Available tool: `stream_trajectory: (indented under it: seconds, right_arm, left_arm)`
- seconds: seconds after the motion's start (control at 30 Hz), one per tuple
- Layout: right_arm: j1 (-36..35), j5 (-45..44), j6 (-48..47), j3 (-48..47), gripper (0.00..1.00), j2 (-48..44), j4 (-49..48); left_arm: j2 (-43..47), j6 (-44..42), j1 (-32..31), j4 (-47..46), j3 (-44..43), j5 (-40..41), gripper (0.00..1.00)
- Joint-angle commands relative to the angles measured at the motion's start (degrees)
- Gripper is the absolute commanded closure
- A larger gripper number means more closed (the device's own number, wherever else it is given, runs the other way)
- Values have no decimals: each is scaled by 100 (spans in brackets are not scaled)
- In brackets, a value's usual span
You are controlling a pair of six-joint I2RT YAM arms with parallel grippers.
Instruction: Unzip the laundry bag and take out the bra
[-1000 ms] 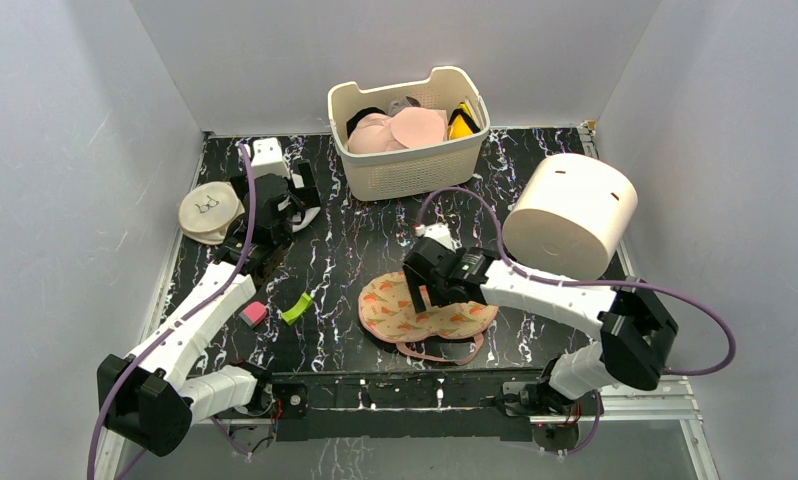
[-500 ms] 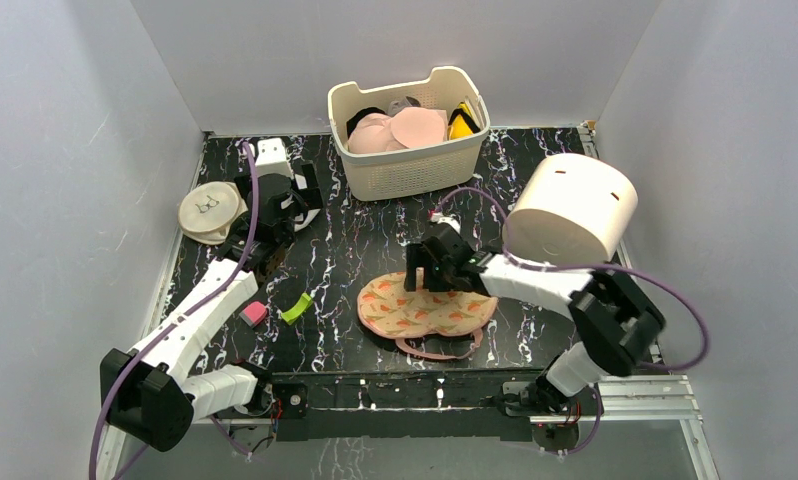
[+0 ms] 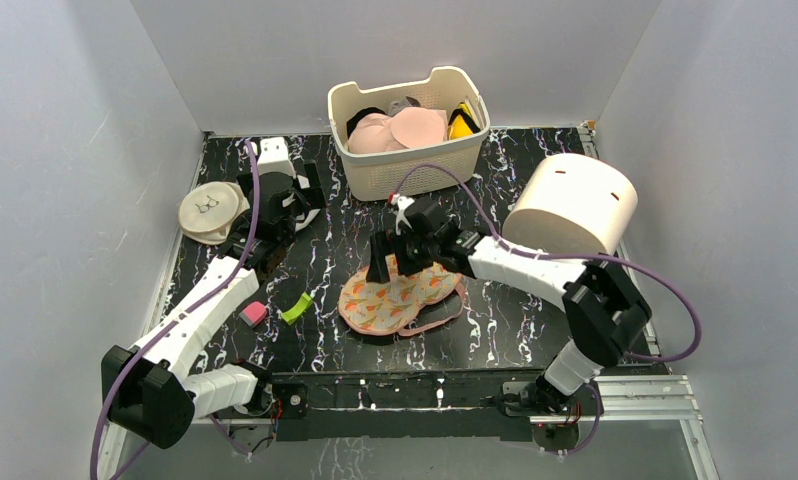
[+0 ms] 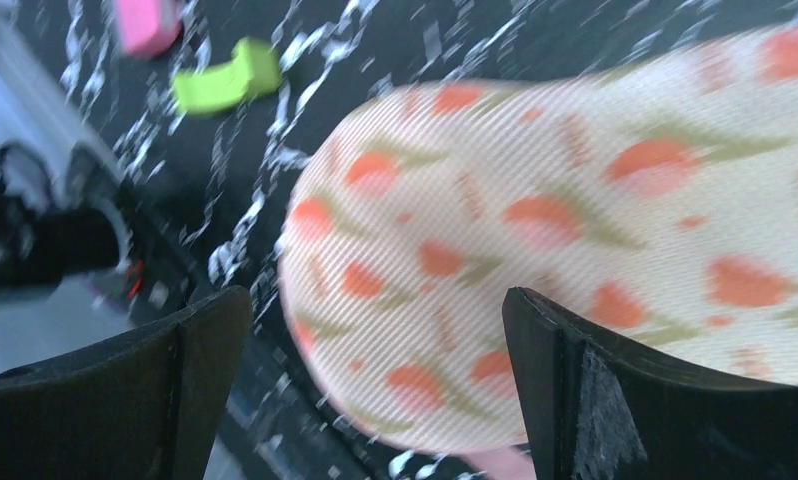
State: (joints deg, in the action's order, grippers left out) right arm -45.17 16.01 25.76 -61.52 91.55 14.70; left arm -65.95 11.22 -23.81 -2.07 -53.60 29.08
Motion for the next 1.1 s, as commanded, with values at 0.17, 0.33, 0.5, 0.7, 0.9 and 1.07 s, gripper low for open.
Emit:
stream_trajectory:
  seconds: [0.17,0.33,0.5,0.7,0.9,1.07]
  right_arm:
    - [-84,-139,345,871,2,-179,464]
    - [774,-1565,76,889,2,-521,1577]
    - [806,-1195,-306,756,2,-1120,1311]
    - [804,-939,-63,159,2,-675,938]
    - [803,-1225,155,77,2,-381,859]
    - [802,-1576,108,133,2,-606,890]
  left_arm:
    - [75,52,-27,-25,-219,1,2]
    - [56,20,-27,-18,-212,62,2]
    - [63,68,-27,4,-246,-43,2]
    - [26,73,-27,-16,-221,-89,2]
    - [-129,31,-27,-83,-247,-673,2]
    - [-396,138,-48,-119,-269,-1488,2]
